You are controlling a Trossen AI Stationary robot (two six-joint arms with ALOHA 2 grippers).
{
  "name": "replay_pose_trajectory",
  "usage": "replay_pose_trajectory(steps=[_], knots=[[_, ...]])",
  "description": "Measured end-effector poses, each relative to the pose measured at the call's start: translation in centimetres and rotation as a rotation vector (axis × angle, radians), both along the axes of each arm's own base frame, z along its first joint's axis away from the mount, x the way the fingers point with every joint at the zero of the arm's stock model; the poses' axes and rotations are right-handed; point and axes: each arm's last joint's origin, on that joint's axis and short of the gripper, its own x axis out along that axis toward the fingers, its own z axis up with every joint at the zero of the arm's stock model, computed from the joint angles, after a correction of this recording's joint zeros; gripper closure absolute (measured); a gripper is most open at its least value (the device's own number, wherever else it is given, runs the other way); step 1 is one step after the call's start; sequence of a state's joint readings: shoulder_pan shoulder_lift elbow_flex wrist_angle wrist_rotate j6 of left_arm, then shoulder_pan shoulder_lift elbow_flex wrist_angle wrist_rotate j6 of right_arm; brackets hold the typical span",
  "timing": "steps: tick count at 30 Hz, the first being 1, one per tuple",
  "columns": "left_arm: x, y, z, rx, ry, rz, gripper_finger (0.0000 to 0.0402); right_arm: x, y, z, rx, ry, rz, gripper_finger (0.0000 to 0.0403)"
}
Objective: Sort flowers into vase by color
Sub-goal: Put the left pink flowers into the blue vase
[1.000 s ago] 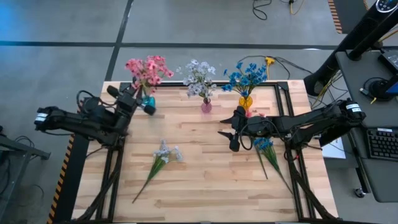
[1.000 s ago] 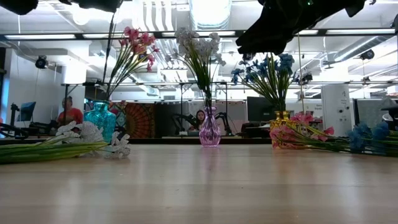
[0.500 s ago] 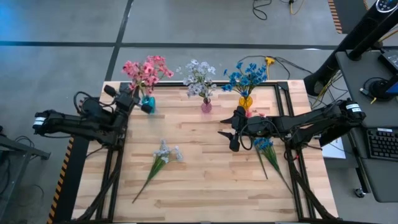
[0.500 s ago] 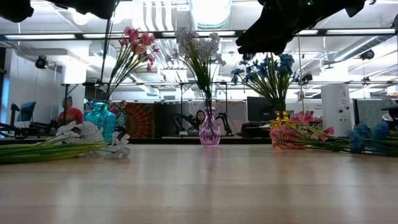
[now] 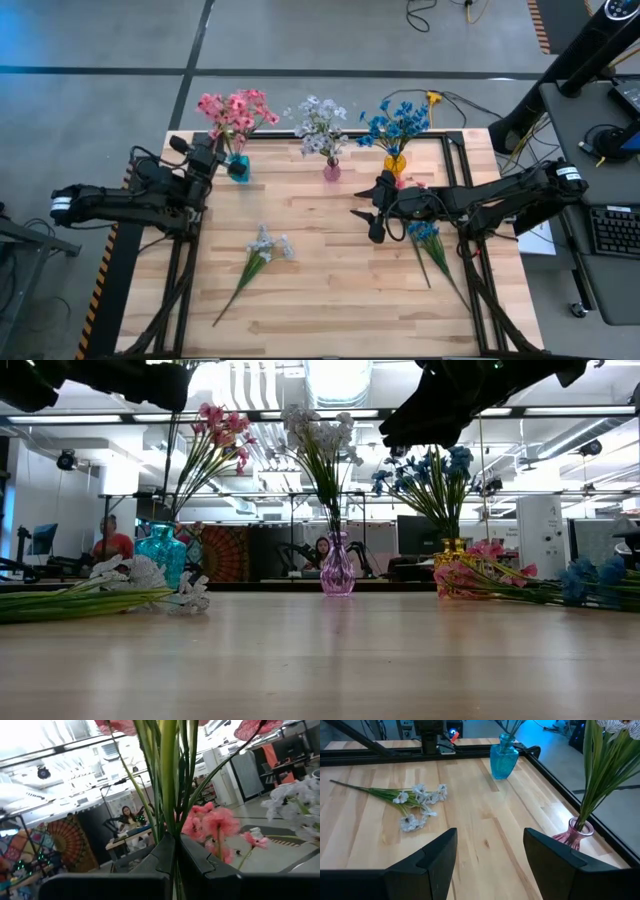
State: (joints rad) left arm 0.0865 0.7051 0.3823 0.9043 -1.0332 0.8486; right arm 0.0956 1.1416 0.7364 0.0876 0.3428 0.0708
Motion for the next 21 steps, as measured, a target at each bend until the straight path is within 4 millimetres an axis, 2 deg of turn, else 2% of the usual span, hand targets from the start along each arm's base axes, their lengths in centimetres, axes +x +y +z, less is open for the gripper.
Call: replay_pose_trajectory(steps=[12, 21], knots=[[0.0, 0.3, -1.2, -0.022, -0.005, 0.010, 0.0401, 0.0, 0.0, 0.0, -0.001, 0.001, 0.000, 0.0181], [0.0, 0.4, -1.4, -0.025, -0.001, 0.019, 0.0401, 0.0, 0.0, 0.0, 0.000, 0.001, 0.000, 0.0181]])
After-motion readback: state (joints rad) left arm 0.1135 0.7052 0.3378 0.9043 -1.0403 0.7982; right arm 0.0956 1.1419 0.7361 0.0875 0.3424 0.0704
